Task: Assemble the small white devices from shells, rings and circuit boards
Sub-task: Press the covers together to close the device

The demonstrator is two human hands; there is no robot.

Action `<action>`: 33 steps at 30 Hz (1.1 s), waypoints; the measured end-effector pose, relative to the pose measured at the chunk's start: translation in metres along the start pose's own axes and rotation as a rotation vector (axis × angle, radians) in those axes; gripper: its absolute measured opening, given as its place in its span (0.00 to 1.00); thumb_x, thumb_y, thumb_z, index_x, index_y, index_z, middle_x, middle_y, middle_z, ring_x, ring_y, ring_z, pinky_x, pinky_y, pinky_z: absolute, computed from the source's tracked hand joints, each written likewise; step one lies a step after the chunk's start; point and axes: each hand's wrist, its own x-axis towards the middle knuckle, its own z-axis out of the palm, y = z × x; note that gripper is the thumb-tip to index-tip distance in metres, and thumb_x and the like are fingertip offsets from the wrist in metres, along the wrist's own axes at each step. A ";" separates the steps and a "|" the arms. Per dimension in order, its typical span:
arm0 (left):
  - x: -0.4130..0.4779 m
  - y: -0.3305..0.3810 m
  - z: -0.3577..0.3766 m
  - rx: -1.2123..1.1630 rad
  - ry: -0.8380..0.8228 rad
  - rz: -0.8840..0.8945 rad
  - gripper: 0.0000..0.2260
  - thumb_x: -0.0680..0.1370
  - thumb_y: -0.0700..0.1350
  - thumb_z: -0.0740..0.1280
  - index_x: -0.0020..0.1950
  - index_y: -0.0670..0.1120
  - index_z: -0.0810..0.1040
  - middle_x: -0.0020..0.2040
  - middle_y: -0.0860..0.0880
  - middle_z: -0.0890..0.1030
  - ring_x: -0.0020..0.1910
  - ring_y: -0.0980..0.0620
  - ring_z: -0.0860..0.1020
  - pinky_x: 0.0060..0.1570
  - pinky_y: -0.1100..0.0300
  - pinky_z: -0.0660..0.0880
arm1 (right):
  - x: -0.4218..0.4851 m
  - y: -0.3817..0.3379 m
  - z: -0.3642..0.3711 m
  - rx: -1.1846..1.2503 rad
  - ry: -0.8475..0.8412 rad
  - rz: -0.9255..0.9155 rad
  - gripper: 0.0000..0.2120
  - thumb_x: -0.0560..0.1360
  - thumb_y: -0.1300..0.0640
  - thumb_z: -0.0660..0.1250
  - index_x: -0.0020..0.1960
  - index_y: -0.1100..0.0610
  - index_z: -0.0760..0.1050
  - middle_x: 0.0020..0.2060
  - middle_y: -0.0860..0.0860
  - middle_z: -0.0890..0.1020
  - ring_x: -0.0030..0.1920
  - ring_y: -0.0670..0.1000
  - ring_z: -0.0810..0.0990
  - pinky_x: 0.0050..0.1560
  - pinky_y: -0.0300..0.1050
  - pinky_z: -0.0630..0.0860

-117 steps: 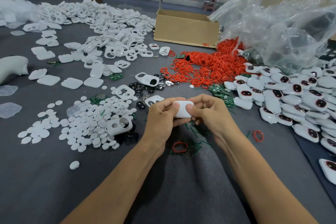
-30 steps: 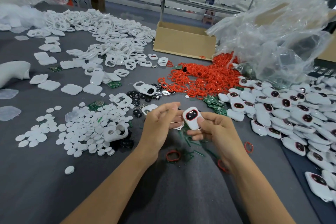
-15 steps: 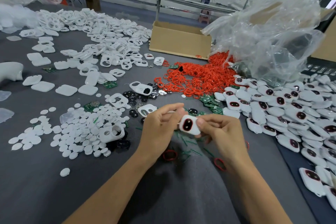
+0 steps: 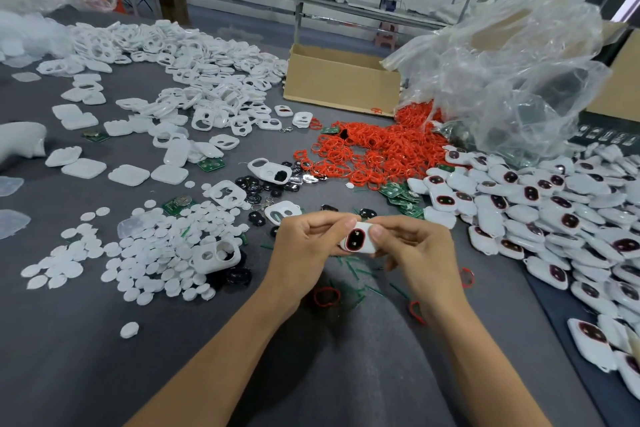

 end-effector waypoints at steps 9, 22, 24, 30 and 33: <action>0.000 -0.004 0.003 0.097 0.014 0.049 0.08 0.77 0.38 0.69 0.43 0.48 0.85 0.40 0.47 0.86 0.40 0.50 0.85 0.42 0.60 0.82 | -0.006 -0.001 -0.005 0.073 -0.031 -0.009 0.10 0.72 0.68 0.70 0.39 0.54 0.83 0.30 0.50 0.84 0.28 0.42 0.78 0.27 0.31 0.70; 0.004 -0.003 0.000 0.054 0.140 -0.021 0.10 0.81 0.44 0.64 0.48 0.41 0.83 0.41 0.46 0.86 0.37 0.51 0.82 0.38 0.60 0.80 | 0.056 0.017 -0.145 0.465 0.674 0.258 0.05 0.78 0.62 0.65 0.44 0.61 0.70 0.45 0.58 0.75 0.33 0.45 0.82 0.34 0.32 0.76; 0.004 -0.003 -0.001 0.049 0.146 -0.028 0.10 0.81 0.45 0.64 0.47 0.42 0.83 0.40 0.46 0.86 0.36 0.51 0.82 0.37 0.60 0.80 | 0.059 0.022 -0.147 0.465 0.602 0.286 0.06 0.78 0.64 0.64 0.42 0.61 0.71 0.42 0.56 0.75 0.31 0.46 0.83 0.32 0.32 0.76; 0.005 -0.004 0.000 0.057 0.129 -0.032 0.08 0.81 0.44 0.65 0.48 0.43 0.83 0.41 0.47 0.86 0.36 0.52 0.82 0.36 0.62 0.80 | 0.044 0.006 -0.097 0.393 0.269 0.235 0.08 0.78 0.66 0.61 0.42 0.60 0.73 0.35 0.54 0.82 0.35 0.48 0.84 0.37 0.34 0.78; 0.004 -0.005 0.001 0.072 0.101 -0.009 0.06 0.80 0.43 0.66 0.52 0.48 0.83 0.46 0.52 0.86 0.43 0.57 0.83 0.37 0.64 0.79 | 0.027 0.002 -0.041 0.393 -0.053 0.276 0.06 0.76 0.69 0.62 0.50 0.65 0.76 0.37 0.58 0.84 0.35 0.51 0.83 0.38 0.38 0.81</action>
